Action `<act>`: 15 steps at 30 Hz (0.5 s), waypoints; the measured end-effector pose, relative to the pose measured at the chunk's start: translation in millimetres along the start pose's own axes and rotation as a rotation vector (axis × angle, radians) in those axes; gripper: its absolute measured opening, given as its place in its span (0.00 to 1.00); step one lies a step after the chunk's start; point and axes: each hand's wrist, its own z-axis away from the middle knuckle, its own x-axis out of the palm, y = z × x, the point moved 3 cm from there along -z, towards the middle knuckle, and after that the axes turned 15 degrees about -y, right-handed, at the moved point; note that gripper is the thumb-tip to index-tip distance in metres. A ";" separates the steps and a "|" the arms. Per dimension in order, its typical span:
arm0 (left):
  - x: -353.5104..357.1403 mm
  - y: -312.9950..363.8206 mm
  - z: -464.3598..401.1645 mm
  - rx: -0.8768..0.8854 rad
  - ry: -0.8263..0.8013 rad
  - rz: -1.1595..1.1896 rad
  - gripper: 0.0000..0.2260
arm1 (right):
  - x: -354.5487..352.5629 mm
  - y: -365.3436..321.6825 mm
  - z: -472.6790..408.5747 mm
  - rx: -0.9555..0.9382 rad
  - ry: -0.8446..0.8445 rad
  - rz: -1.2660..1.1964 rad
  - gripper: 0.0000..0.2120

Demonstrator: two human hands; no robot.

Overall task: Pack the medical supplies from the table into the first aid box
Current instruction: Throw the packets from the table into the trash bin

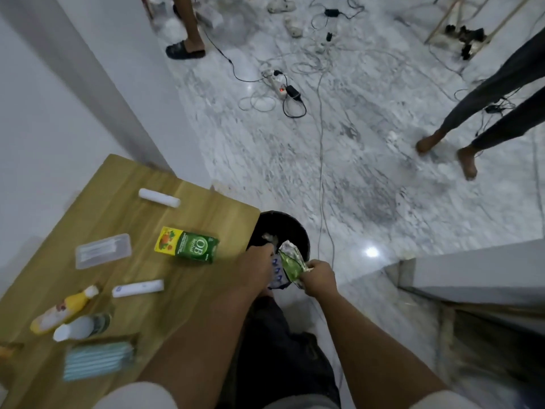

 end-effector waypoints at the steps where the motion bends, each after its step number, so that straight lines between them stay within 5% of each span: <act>1: 1.5 3.5 -13.2 -0.014 -0.022 0.002 0.03 | -3.3 -2.7 -11.8 0.007 0.005 0.001 0.07; 8: -24.3 24.5 -54.7 -0.015 0.029 0.001 0.08 | -26.8 -42.6 -42.5 -0.037 0.008 0.126 0.16; 11: -59.5 28.7 -35.7 0.031 0.114 0.013 0.12 | -31.5 -81.6 -16.5 -0.165 0.052 0.179 0.22; 15: -114.1 7.2 24.2 0.008 0.280 -0.004 0.11 | -12.3 -141.0 38.9 -0.444 0.104 0.242 0.17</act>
